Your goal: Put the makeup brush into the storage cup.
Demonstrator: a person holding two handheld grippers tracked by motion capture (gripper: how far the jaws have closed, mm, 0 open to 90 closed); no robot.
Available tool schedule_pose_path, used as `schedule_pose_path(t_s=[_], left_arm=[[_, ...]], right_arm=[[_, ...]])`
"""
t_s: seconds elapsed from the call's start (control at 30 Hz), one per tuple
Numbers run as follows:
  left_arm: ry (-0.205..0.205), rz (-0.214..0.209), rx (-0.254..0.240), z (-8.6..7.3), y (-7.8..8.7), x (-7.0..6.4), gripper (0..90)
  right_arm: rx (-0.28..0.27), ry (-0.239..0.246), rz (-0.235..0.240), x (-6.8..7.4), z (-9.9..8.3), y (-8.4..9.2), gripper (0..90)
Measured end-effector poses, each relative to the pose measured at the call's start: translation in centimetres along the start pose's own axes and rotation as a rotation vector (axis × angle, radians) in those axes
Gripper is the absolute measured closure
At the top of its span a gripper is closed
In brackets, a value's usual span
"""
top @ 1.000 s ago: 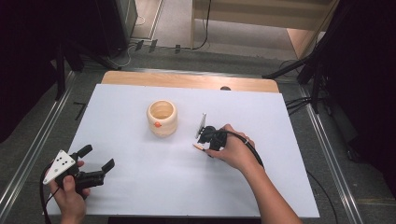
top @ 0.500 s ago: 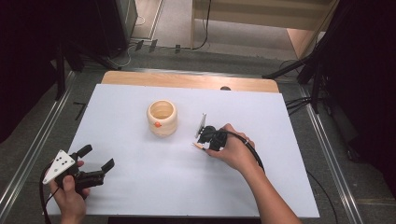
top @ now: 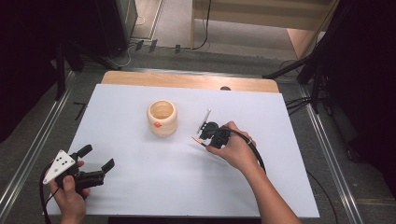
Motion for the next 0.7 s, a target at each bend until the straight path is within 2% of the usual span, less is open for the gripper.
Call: schedule_pose_path(t_s=[0.33,0.7], left_arm=[[0.001,0.001,0.0,0.0,0.0,0.0,0.0],[0.002,0.001,-0.001,0.0,0.0,0.1,0.0]], right_arm=[[-0.13,-0.061,-0.02,-0.3,0.6,1.5,84.9],[-0.24,-0.077,-0.04,-0.6,1.1,2.7,84.9]])
Point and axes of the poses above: each handheld gripper's, and its own axes: y roughly backward along the jaws, z roughly out of its top, x roughly to its left, the point moved 6 cm from there along -y, roughly forward along the jaws, and after that the axes turned 1 degree about y, right-handed, at the moved point
